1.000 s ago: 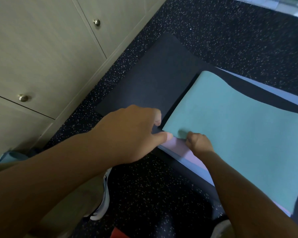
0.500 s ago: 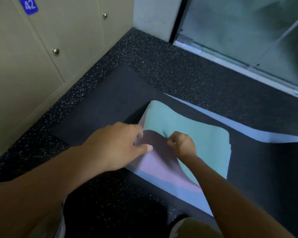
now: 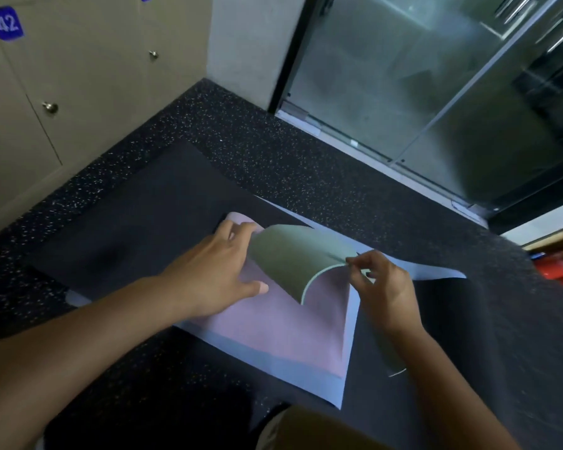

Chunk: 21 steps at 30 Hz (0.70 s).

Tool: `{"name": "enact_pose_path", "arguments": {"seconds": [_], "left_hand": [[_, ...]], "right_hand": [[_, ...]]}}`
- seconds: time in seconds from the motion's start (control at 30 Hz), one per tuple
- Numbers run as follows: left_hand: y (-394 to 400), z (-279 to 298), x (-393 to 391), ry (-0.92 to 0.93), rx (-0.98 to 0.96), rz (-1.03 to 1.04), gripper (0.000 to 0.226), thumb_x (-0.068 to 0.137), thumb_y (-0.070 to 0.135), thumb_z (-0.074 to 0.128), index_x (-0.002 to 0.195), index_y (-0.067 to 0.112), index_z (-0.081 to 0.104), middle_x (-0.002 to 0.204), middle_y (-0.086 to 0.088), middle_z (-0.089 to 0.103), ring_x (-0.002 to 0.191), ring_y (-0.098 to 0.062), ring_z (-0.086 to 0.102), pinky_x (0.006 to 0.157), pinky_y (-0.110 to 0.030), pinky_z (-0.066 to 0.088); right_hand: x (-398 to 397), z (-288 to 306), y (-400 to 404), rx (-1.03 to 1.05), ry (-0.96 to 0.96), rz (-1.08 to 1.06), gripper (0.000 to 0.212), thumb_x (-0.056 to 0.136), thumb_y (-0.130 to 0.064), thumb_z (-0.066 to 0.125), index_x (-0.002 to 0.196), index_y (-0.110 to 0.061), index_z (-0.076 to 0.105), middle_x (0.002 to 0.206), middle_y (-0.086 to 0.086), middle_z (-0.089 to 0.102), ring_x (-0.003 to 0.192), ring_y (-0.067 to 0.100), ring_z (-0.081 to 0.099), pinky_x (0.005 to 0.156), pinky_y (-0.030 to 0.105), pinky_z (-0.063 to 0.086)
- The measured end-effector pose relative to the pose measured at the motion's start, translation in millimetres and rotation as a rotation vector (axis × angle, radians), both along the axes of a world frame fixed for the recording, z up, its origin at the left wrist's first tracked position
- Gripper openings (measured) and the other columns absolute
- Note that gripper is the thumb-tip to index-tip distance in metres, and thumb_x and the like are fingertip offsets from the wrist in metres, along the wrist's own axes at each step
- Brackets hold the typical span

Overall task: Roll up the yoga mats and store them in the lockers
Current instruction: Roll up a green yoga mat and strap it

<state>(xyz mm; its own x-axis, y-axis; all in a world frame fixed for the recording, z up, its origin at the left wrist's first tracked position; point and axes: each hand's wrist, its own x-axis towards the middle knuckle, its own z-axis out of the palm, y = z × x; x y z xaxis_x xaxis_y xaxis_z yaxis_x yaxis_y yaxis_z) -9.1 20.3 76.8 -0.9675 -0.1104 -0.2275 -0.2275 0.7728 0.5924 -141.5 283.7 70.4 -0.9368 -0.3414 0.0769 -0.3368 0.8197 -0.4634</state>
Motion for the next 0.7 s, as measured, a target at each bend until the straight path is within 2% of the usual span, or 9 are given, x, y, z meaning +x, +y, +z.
{"name": "enact_pose_path", "arguments": {"seconds": [0.13,0.23,0.33,0.43,0.5,0.6,0.7], "left_hand": [[16.5,-5.0,5.2,0.054,0.026,-0.090,0.105,0.080,0.064,0.072,0.158,0.035,0.008,0.156,0.014,0.011,0.143,-0.016,0.028,0.109,-0.036,0.039],[27.4,-3.2,5.9,0.111,-0.024,-0.116,0.108,0.077,0.067,0.074,0.159,0.038,0.010,0.161,0.016,0.008,0.145,-0.014,0.022,0.110,-0.033,0.037],[37.5,1.4,5.2,0.192,-0.052,-0.092,0.093,0.077,0.067,0.073,0.152,0.039,0.026,0.154,0.016,0.030,0.137,-0.015,0.038,0.103,-0.034,0.042],[38.8,9.8,7.0,0.304,-0.039,0.001,0.062,0.085,0.061,0.068,0.136,0.033,0.047,0.133,0.012,0.057,0.116,-0.019,0.058,0.089,-0.036,0.049],[36.0,15.0,7.2,0.435,-0.029,0.065,0.043,0.090,0.054,0.065,0.123,0.028,0.057,0.113,0.007,0.068,0.100,-0.023,0.064,0.077,-0.037,0.049],[29.8,19.6,6.4,0.575,-0.030,0.136,0.026,0.095,0.044,0.063,0.095,0.018,0.059,0.077,-0.001,0.066,0.078,-0.033,0.062,0.062,-0.042,0.047],[26.0,21.0,7.5,0.579,-0.055,0.181,0.031,0.096,0.044,0.056,0.083,0.016,0.054,0.064,-0.005,0.057,0.065,-0.038,0.058,0.057,-0.045,0.048]], "right_hand": [[5.6,23.3,-6.4,0.082,0.008,0.024,0.005,0.096,-0.035,0.061,0.099,-0.039,0.060,0.112,-0.012,0.071,0.091,0.011,0.063,0.075,0.032,0.049],[14.6,37.2,-14.7,0.057,0.004,0.112,0.006,0.097,-0.030,0.060,0.102,-0.033,0.061,0.117,-0.020,0.068,0.095,-0.003,0.054,0.080,0.025,0.043],[24.5,50.4,-26.5,0.002,0.031,0.207,0.007,0.097,-0.030,0.055,0.104,-0.029,0.057,0.115,-0.020,0.068,0.099,0.000,0.057,0.083,0.026,0.047],[32.7,58.1,-34.9,-0.032,0.064,0.259,0.006,0.100,-0.029,0.050,0.106,-0.031,0.052,0.114,-0.016,0.068,0.099,0.003,0.059,0.081,0.031,0.049],[35.3,61.2,-36.1,-0.054,0.081,0.260,0.007,0.104,-0.025,0.049,0.107,-0.031,0.050,0.109,-0.010,0.069,0.096,0.011,0.063,0.080,0.038,0.051],[35.9,66.1,-38.0,-0.091,0.095,0.253,0.006,0.106,-0.020,0.048,0.107,-0.024,0.052,0.098,-0.005,0.068,0.088,0.018,0.062,0.079,0.044,0.050],[38.0,71.3,-39.9,-0.105,0.141,0.238,0.007,0.105,-0.019,0.052,0.109,-0.021,0.057,0.103,-0.009,0.068,0.095,0.014,0.061,0.085,0.037,0.048]]}}
